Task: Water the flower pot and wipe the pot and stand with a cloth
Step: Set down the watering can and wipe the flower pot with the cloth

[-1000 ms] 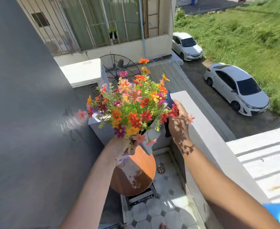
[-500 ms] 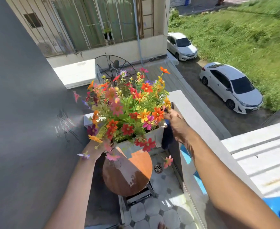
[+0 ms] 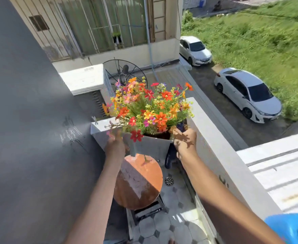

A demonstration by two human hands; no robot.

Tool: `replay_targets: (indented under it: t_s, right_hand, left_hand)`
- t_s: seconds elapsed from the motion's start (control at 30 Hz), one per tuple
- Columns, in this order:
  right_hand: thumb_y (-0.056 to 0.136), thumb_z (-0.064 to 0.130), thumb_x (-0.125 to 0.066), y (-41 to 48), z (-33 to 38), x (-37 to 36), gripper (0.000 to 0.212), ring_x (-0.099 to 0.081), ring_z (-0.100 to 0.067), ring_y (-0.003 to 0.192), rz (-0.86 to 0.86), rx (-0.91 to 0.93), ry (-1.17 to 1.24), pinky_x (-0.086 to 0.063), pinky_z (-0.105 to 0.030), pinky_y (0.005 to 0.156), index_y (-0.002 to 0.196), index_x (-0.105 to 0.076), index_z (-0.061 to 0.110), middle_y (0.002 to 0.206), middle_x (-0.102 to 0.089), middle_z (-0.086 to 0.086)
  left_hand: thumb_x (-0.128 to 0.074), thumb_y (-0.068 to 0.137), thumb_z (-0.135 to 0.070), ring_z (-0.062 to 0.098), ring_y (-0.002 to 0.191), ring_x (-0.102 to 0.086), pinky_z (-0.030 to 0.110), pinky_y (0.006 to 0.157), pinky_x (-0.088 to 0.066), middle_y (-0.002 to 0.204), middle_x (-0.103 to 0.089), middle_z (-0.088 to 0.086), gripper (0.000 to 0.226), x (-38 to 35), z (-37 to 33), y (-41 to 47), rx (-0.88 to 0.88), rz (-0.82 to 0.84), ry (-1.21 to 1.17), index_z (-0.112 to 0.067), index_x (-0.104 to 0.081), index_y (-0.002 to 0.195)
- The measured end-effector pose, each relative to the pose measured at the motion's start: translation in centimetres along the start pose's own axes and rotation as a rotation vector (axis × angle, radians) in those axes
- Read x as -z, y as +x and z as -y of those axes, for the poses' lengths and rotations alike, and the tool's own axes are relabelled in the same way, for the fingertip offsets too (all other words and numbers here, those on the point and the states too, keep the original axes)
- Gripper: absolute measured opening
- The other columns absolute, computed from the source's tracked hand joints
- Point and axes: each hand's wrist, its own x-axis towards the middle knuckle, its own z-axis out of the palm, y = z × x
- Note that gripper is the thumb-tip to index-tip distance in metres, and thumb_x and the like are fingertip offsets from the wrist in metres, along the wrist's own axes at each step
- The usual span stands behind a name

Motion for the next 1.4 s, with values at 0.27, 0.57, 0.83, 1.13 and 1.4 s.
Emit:
replay_targets:
  t_s: [0.27, 0.57, 0.83, 1.13, 1.4]
  right_hand:
    - [0.072, 0.016, -0.074, -1.8, 0.4, -1.4, 0.032, -0.057, -0.02, 0.074, -0.086, 0.004, 0.08, -0.047, -0.031, 0.073, 0.095, -0.052, 0.016, 0.08, -0.06, 0.002]
    - [0.08, 0.017, -0.076, -5.9, 0.7, -0.9, 0.051, -0.063, -0.015, 0.094, -0.018, 0.053, 0.046, -0.043, -0.023, 0.085, 0.125, -0.053, 0.019, 0.104, -0.067, 0.001]
    - [0.083, 0.034, -0.057, -1.8, 0.7, 0.0, 0.033, -0.066, -0.017, 0.097, -0.027, 0.159, 0.117, -0.05, -0.053, 0.095, 0.112, -0.064, 0.018, 0.108, -0.072, -0.003]
    - [0.097, 0.016, -0.059, -7.1, 1.2, -0.3, 0.032, -0.056, -0.002, 0.107, 0.125, 0.384, -0.079, -0.039, -0.007, 0.093, 0.129, -0.057, 0.011, 0.12, -0.063, 0.0]
    - [0.096, 0.017, -0.057, -9.6, -2.6, 1.4, 0.035, -0.048, 0.024, 0.1, 0.286, 0.295, -0.185, -0.031, 0.005, 0.081, 0.121, -0.047, 0.04, 0.113, -0.054, 0.024]
  left_hand:
    - [-0.05, 0.088, -0.056, 0.028, 0.081, -0.066, 0.031, 0.062, -0.041, 0.092, -0.065, 0.015, 0.068, -5.6, 0.1, -6.1, 0.041, 0.244, 0.009, -0.008, -0.042, 0.136]
    - [-0.044, 0.095, -0.019, 0.024, 0.053, -0.038, 0.036, 0.057, -0.034, 0.06, -0.036, 0.007, 0.024, -4.8, -1.5, -6.4, -0.104, 0.278, 0.234, -0.009, -0.044, 0.073]
    - [-0.043, 0.093, -0.016, 0.01, 0.031, -0.028, 0.018, 0.04, -0.02, 0.053, -0.045, 0.007, 0.028, -2.8, -1.9, -6.7, 0.039, 0.365, -0.044, -0.009, -0.045, 0.066]
    - [-0.042, 0.099, -0.02, 0.013, 0.046, -0.031, 0.021, 0.04, -0.026, 0.058, -0.045, 0.006, 0.032, -2.8, -3.6, -6.6, 0.127, 0.301, -0.308, -0.01, -0.047, 0.069]
    - [-0.04, 0.097, -0.012, 0.011, 0.04, -0.033, 0.019, 0.035, -0.025, 0.058, -0.046, 0.006, 0.028, -2.4, -4.3, -6.1, 0.144, 0.25, -0.392, -0.01, -0.044, 0.07]
